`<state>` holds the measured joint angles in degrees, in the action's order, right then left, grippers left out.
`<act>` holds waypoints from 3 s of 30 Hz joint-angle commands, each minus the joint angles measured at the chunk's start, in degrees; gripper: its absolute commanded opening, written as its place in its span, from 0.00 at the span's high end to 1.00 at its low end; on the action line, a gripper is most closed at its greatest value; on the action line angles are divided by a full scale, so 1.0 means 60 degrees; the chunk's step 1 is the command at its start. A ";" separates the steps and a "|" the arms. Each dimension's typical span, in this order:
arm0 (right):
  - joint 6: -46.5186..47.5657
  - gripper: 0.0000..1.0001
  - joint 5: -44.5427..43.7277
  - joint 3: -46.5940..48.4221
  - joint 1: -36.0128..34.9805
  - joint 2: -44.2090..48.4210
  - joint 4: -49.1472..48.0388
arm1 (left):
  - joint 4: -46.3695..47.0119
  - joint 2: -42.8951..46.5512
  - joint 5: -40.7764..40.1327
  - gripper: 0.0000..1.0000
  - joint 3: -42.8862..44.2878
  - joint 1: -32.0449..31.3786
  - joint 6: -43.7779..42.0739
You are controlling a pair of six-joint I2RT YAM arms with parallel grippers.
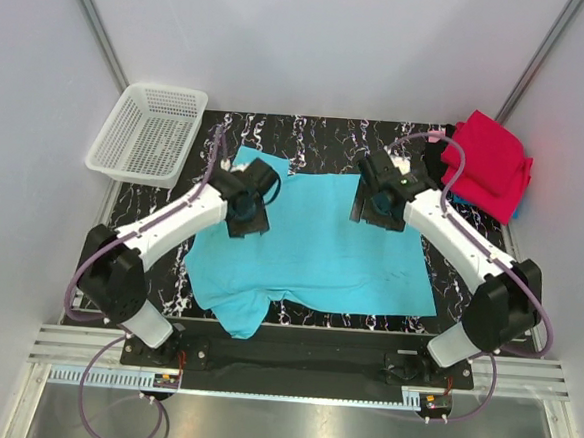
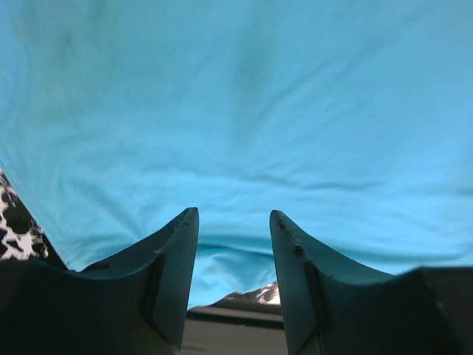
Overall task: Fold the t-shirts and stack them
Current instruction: Fold the tshirt
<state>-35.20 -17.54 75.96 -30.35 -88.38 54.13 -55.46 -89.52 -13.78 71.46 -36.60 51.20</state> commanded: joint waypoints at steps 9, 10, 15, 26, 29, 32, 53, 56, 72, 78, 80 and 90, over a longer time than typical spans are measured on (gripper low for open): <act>0.2424 0.00 0.0198 0.1869 0.1908 -0.2070 -0.1622 | -0.0014 -0.2768 0.0918 0.12 0.4111 0.3329 -0.2057; 0.2642 0.00 0.0344 0.1987 0.2054 -0.2522 -0.2001 | -0.0029 -0.3182 0.1007 0.09 0.4579 0.3621 -0.2175; 0.3126 0.00 0.1150 0.3392 0.2509 -0.3916 -0.2429 | 0.0015 -0.5526 0.1724 0.01 0.7758 0.4209 -0.2937; 0.3772 0.00 0.1678 0.5240 0.2788 -0.5294 -0.2766 | 0.2473 -0.8006 0.3849 0.14 0.9844 0.5616 -0.3128; 0.3787 0.01 0.1679 0.5109 0.2788 -0.5353 -0.2810 | 0.3616 -0.7962 0.3967 0.23 0.9375 0.5675 -0.3186; 0.3699 0.01 0.1649 0.4817 0.2802 -0.5266 -0.2898 | 0.4277 -0.8224 0.3953 0.29 0.9446 0.5675 -0.3245; 0.3201 0.01 0.2045 0.3731 0.2802 -0.4357 -0.3133 | 0.3106 -1.0158 0.4230 0.45 1.1131 0.5690 -0.2381; 0.3201 0.01 0.1971 0.3643 0.2802 -0.4284 -0.3133 | 0.3179 -1.0305 0.4595 0.50 1.1146 0.5690 -0.2308; 0.3069 0.02 0.1883 0.3453 0.2788 -0.4108 -0.3133 | 0.3194 -1.0043 0.4129 0.55 1.0416 0.5368 -0.2835; 0.3054 0.02 0.1913 0.3409 0.2802 -0.3947 -0.3147 | 0.2916 -0.9836 0.3074 0.64 1.0296 0.5163 -0.3055; 0.3040 0.02 0.1883 0.3394 0.2802 -0.3889 -0.3133 | 0.2770 -0.9866 0.2913 0.67 1.0413 0.5119 -0.3143; 0.3040 0.02 0.1913 0.3306 0.2802 -0.3815 -0.3133 | 0.2374 -1.0027 0.2399 0.90 1.0502 0.5001 -0.3494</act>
<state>-16.36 -5.93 96.23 -13.72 -114.39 37.01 -35.90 -149.73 3.16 134.41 -6.09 32.45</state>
